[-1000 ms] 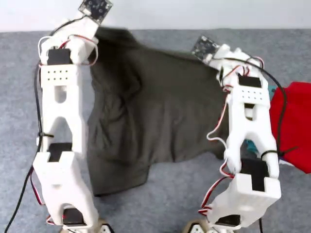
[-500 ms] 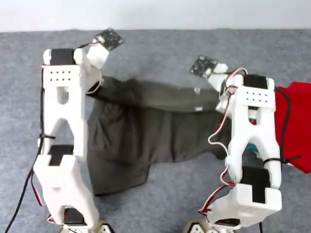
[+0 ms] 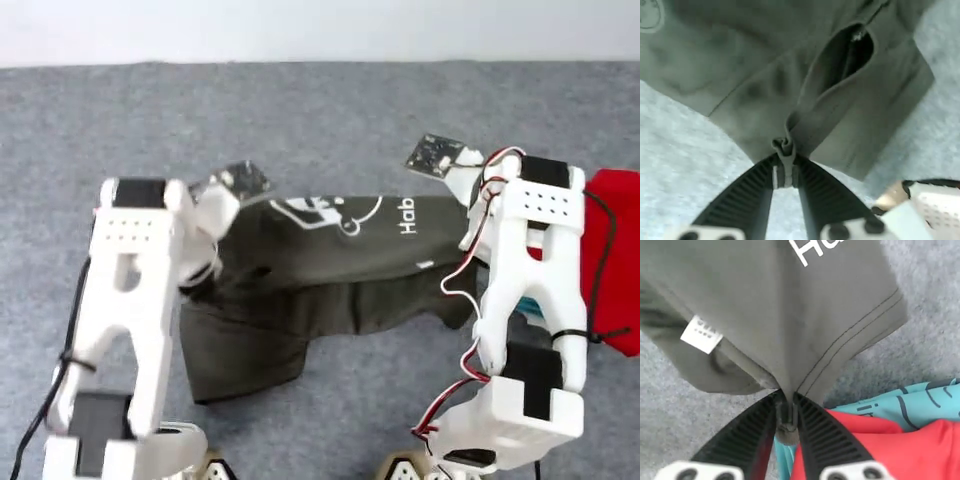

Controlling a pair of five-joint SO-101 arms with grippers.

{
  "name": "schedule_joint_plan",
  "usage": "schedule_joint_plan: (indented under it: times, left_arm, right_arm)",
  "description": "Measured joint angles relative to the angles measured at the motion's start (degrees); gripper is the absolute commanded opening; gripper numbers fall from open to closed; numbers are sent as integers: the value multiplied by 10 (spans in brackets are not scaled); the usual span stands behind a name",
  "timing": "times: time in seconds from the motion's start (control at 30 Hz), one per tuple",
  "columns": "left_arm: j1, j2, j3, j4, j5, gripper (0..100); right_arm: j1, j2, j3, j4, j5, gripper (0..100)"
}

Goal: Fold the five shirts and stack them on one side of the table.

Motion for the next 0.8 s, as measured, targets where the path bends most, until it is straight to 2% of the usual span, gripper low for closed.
schedule_joint_plan:
  times: [0.27, 0.33, 0.47, 0.7, 0.8]
  left_arm:
    - [-1, -105, 156, -47, 0, 16]
    - [-1, -120, 161, -50, 0, 24]
    - [-1, -155, 163, -52, 0, 100]
    - [-1, -267, 163, -44, -1, 144]
    - [-1, -304, 163, -54, 15, 141]
  right_arm:
    - [2, 0, 16, 0, 19, 30]
    - [3, 0, 16, 0, 19, 91]
    - [15, 0, 16, 25, 19, 238]
    - [39, -1, -33, 89, 19, 238]
    - [38, -1, -51, 89, 8, 171]
